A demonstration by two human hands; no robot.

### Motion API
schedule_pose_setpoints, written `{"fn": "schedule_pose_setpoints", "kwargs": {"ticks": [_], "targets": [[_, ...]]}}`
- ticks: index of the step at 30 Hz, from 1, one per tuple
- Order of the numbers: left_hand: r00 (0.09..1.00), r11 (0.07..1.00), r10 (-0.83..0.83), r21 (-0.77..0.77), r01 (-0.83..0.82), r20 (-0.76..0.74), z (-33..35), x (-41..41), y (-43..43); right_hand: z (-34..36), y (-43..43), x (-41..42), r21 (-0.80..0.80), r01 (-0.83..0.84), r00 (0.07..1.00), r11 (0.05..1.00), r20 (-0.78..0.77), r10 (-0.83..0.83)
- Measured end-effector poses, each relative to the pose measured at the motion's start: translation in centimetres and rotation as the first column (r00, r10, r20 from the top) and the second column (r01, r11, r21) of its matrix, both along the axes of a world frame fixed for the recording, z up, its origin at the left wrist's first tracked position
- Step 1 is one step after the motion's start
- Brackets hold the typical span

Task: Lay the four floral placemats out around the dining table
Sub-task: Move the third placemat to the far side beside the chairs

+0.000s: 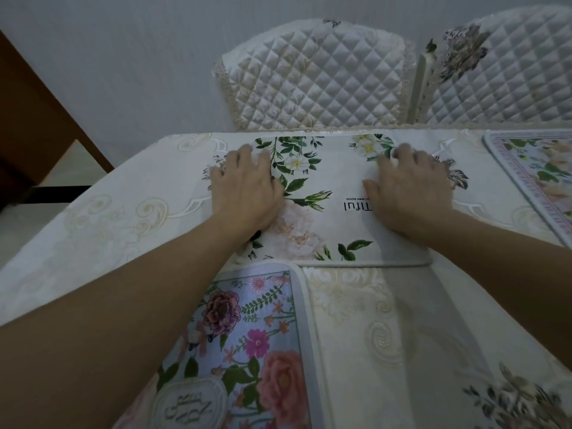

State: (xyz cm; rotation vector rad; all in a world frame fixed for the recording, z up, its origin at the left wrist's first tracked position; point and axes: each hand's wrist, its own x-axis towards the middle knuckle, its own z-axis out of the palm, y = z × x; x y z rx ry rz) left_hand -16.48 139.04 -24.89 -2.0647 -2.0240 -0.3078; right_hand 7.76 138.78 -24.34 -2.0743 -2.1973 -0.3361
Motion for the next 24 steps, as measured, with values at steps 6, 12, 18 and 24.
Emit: {"fn": "schedule_pose_setpoints", "kwargs": {"ticks": [6, 12, 18, 24], "targets": [[0.916, 0.949, -0.24, -0.121, 0.291, 0.323, -1.4, 4.0, 4.3, -2.1, 4.7, -6.5, -0.109, -0.364, 0.878, 0.925, -0.372, 0.301], [0.956, 0.923, -0.243, -0.263, 0.28, 0.166, -3.3, 3.0, 6.0, -3.7, 6.2, -6.0, -0.194, -0.343, 0.929, 0.919, -0.212, 0.302], [0.968, 0.916, -0.22, -0.315, 0.248, 0.122, -3.0, 1.5, 5.0, -3.4, 5.4, -3.2, -0.273, -0.256, 0.963, 0.927, -0.154, 0.22], [0.983, 0.927, -0.163, -0.326, 0.183, 0.087, -2.9, -1.0, 2.8, -2.9, 3.6, 0.2, -0.303, -0.175, 0.979, 0.937, -0.154, 0.133]]}}
